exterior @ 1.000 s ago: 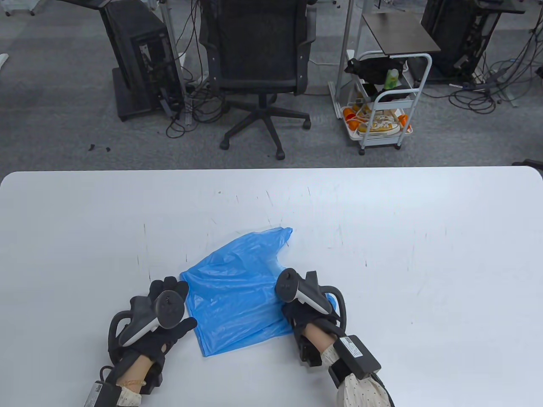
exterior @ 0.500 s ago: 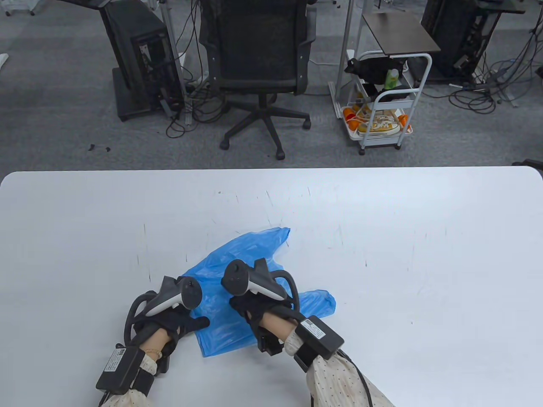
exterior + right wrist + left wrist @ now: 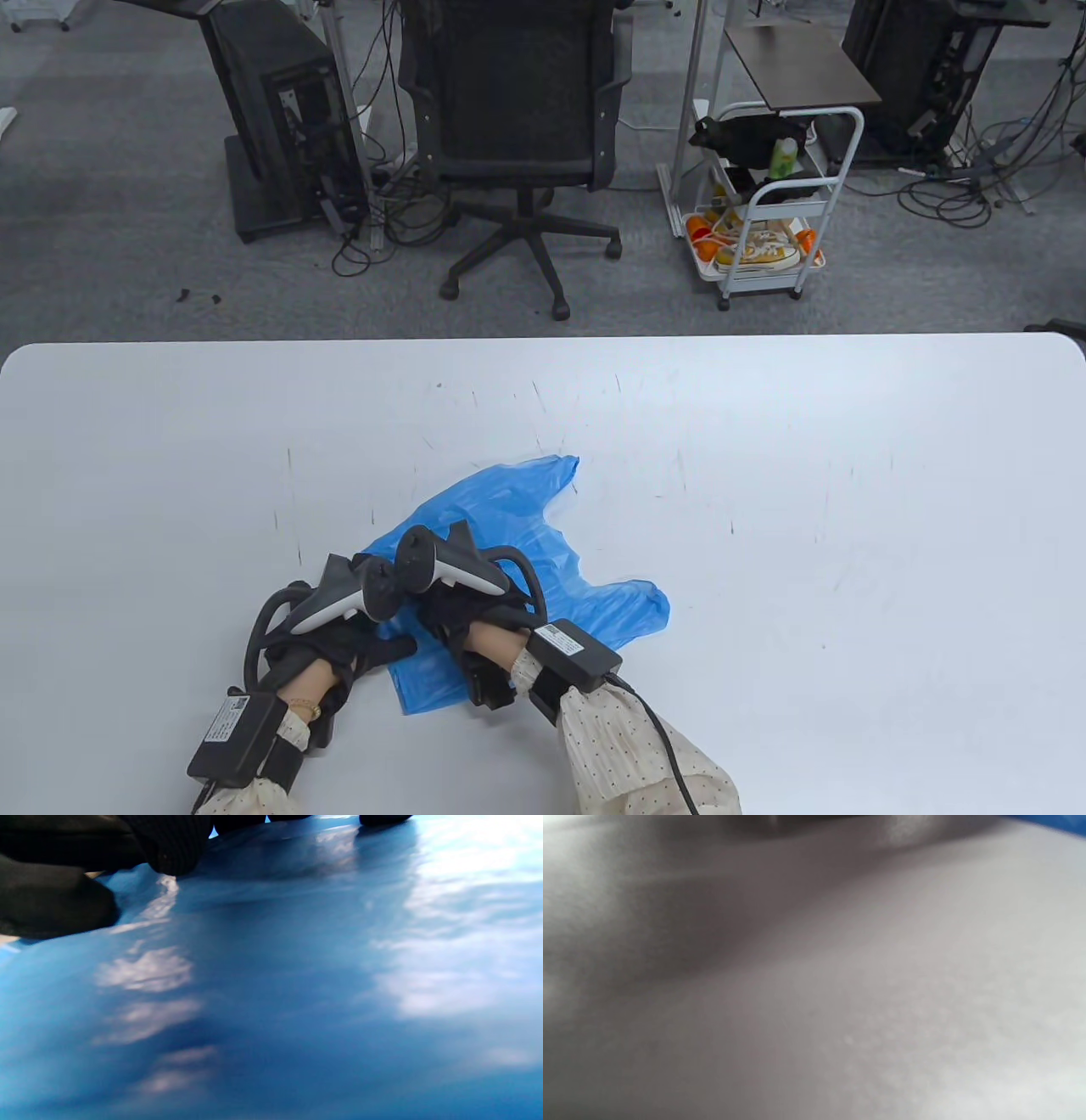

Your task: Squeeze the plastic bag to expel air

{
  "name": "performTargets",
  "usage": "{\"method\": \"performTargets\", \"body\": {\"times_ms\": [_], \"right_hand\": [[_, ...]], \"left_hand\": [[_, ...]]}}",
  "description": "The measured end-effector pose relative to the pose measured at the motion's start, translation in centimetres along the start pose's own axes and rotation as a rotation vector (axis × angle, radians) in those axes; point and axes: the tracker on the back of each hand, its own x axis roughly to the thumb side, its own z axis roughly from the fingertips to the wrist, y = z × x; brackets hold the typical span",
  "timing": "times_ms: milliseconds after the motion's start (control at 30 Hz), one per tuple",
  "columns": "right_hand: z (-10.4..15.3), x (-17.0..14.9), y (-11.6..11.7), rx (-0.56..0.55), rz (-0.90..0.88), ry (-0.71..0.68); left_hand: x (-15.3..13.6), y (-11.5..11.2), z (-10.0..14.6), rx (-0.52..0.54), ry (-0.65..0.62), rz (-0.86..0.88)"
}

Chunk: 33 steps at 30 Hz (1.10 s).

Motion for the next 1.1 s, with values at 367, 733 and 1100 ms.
{"method": "performTargets", "body": {"times_ms": [367,733,1100], "right_hand": [[0.2,-4.2,-0.9,0.006,-0.049,0.122],[0.2,-9.0,-1.8,-0.006,-0.115,0.27],[0.2,-13.3,-2.8,-0.035,-0.16,0.415]], "left_hand": [[0.1,-0.1,0.1,-0.006,0.011,-0.017],[0.1,-0.1,0.1,-0.012,0.012,-0.023],[-0.1,-0.3,0.0,-0.008,0.007,-0.007]]}}
